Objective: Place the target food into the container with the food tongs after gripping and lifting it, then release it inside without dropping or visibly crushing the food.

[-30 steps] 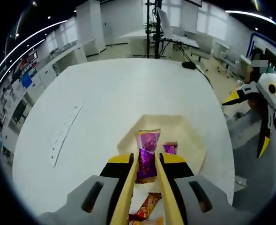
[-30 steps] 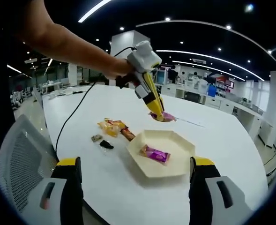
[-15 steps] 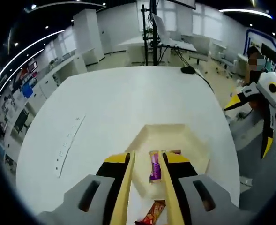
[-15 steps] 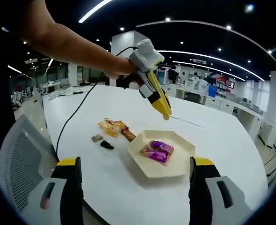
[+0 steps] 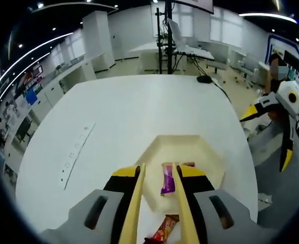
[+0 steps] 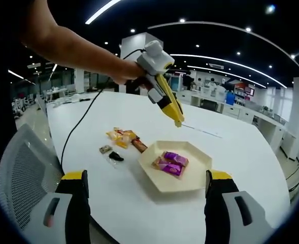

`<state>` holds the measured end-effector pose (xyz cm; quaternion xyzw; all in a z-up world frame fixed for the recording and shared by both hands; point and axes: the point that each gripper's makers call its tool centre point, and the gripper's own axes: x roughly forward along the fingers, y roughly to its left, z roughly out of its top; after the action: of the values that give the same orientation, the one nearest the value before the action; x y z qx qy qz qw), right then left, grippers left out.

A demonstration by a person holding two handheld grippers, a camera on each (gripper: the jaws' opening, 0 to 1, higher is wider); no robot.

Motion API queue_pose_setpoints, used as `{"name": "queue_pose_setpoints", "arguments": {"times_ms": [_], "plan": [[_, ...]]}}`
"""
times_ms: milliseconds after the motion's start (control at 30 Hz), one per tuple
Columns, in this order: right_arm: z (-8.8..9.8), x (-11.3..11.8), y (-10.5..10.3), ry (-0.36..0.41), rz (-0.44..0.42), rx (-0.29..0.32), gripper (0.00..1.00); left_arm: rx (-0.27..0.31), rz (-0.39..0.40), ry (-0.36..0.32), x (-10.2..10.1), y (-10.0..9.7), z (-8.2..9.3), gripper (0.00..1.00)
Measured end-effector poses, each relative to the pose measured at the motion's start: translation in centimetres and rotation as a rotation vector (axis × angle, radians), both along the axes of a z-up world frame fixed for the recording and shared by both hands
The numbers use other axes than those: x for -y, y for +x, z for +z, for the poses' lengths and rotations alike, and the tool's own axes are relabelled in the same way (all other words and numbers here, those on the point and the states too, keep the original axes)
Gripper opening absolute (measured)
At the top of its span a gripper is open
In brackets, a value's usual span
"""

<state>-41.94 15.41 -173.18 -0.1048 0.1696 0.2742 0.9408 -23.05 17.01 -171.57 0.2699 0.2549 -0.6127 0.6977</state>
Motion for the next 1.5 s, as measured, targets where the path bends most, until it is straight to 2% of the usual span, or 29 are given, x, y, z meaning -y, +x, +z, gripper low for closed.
{"name": "queue_pose_setpoints", "arguments": {"times_ms": [333,533,567,967,1033,1100,1200,1500], "plan": [[-0.2,-0.1,-0.1,-0.004,0.006,-0.007,0.94,-0.012,0.014,-0.012,-1.3,-0.7,-0.5,0.25],[-0.2,-0.1,0.0,-0.009,0.007,-0.01,0.94,-0.003,0.009,-0.04,-2.5,-1.0,-0.2,0.24],[-0.3,0.0,0.0,-0.013,0.006,-0.014,0.93,0.015,0.017,-0.051,-2.8,-0.9,-0.1,0.24],[-0.5,-0.1,-0.1,-0.025,0.014,-0.017,0.93,0.019,0.049,-0.041,-5.9,-1.5,-0.9,0.25],[-0.5,-0.1,0.0,-0.026,0.015,-0.017,0.94,0.005,0.049,-0.039,-6.3,-2.0,-1.1,0.25],[-0.5,-0.1,0.0,-0.024,0.013,-0.018,0.94,0.02,0.05,-0.031,-6.8,-2.1,-1.3,0.25],[-0.5,0.0,0.0,-0.017,0.008,-0.018,0.95,0.006,0.062,-0.036,-7.4,-2.4,-1.3,0.25],[-0.6,-0.2,-0.1,-0.019,0.015,-0.021,0.96,0.013,0.078,-0.031,-9.8,-3.7,-2.3,0.25]]}}
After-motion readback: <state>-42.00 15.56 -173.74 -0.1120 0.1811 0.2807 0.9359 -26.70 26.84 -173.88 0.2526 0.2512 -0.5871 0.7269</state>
